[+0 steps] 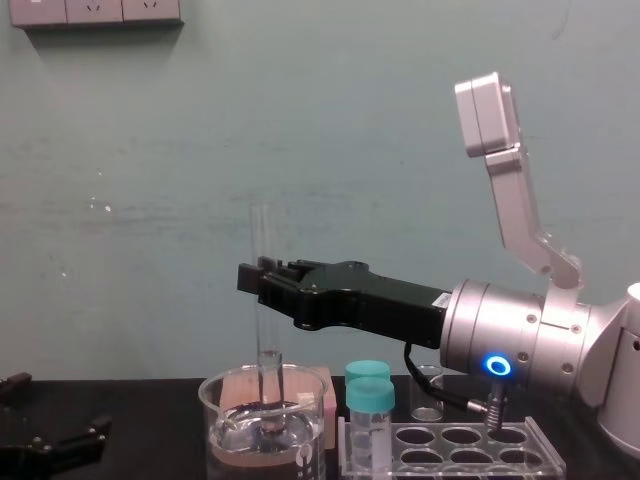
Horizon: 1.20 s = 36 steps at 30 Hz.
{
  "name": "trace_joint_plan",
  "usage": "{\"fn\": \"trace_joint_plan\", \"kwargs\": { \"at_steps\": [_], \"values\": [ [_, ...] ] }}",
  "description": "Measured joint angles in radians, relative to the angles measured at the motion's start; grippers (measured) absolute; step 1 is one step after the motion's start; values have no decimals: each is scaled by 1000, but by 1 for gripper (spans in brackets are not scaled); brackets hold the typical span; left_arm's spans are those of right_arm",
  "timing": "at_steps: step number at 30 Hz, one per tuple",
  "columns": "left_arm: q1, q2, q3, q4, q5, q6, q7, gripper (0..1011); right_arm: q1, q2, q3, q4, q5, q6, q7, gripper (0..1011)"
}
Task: Hold the test tube with one hand and immerse one end into the beaker, then return it to the test tube rack.
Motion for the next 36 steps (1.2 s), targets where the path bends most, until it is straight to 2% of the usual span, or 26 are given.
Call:
{"fn": "trace_joint_plan", "kwargs": {
  "at_steps": [36],
  "values": [
    [0,0,0,0,0,0,0,1000,-15,8,-4,-34,-1,11,-13,235]
  ]
}}
